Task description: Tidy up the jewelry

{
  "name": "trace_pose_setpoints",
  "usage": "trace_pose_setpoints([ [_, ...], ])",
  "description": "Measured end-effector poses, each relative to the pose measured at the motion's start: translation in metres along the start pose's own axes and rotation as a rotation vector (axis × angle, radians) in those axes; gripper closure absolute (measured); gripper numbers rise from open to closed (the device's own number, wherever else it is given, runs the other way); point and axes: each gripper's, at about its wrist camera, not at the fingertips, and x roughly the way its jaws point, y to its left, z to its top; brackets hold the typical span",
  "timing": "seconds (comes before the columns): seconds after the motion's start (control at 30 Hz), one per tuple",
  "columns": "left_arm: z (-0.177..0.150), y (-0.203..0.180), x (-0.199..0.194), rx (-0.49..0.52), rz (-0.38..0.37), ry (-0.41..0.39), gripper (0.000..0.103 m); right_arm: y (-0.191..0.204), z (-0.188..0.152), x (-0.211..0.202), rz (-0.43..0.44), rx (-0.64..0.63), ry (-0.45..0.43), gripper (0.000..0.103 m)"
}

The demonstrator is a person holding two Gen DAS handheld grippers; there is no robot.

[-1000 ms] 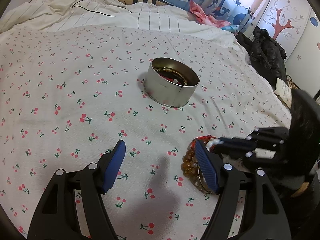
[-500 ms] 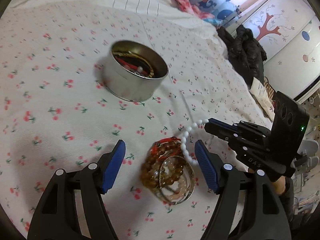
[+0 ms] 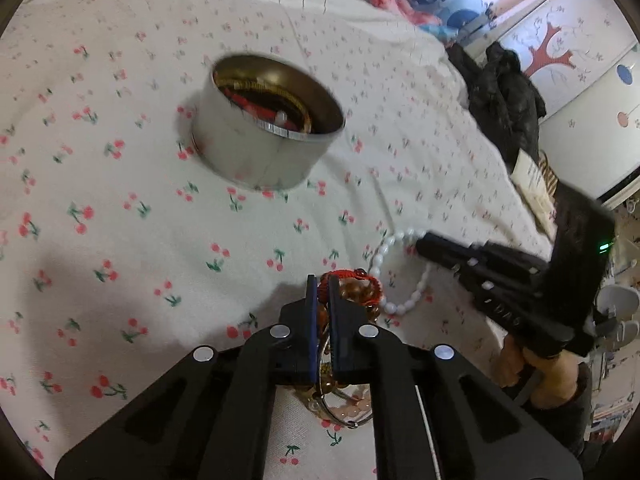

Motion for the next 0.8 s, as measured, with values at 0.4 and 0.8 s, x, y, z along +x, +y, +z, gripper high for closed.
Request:
trace_pose_setpoints([
  [0.4, 0.015, -0.009, -0.050, 0.028, -0.031, -0.119, 0.099, 0.005, -0.003, 0.008, 0.004, -0.013, 0.024, 0.095],
  [0.8, 0.019, -0.009, -0.076, 0.042, -0.028, -0.165, 0.099, 0.003, 0.013, -0.045, 0.101, 0.040, -0.208, 0.095],
])
